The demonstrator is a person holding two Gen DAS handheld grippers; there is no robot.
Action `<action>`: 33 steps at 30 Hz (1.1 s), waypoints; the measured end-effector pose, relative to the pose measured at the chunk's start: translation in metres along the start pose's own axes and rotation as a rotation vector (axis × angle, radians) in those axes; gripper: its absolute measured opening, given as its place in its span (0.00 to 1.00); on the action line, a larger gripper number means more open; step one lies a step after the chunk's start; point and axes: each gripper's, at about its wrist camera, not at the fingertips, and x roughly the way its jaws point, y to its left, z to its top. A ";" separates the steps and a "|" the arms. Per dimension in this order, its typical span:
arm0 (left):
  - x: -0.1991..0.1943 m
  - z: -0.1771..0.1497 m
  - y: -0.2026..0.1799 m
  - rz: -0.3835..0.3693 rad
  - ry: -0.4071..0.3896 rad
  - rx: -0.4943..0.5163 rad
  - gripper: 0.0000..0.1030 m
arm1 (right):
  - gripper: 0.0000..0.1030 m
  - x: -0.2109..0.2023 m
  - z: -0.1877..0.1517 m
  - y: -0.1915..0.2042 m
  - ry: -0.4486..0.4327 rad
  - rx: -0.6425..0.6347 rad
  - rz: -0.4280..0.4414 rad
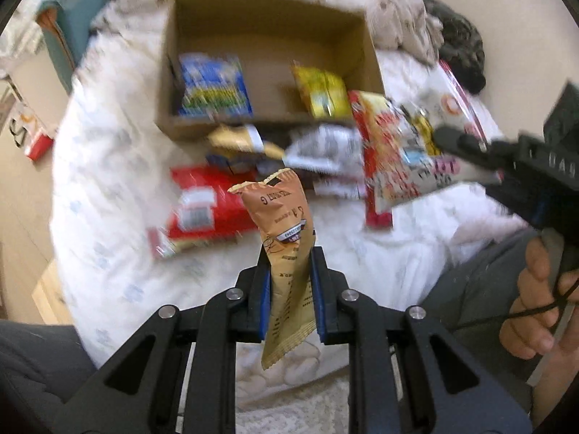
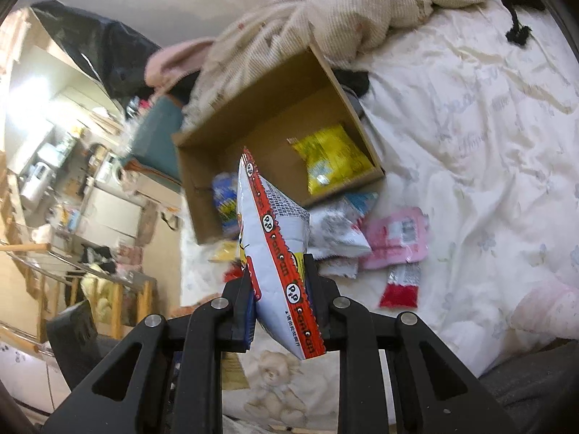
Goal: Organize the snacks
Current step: 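Carry both packets into the box and open both tools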
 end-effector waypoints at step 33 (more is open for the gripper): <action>0.025 0.156 0.036 0.142 -0.167 0.036 0.16 | 0.22 0.078 0.101 -0.005 -0.025 0.072 -0.005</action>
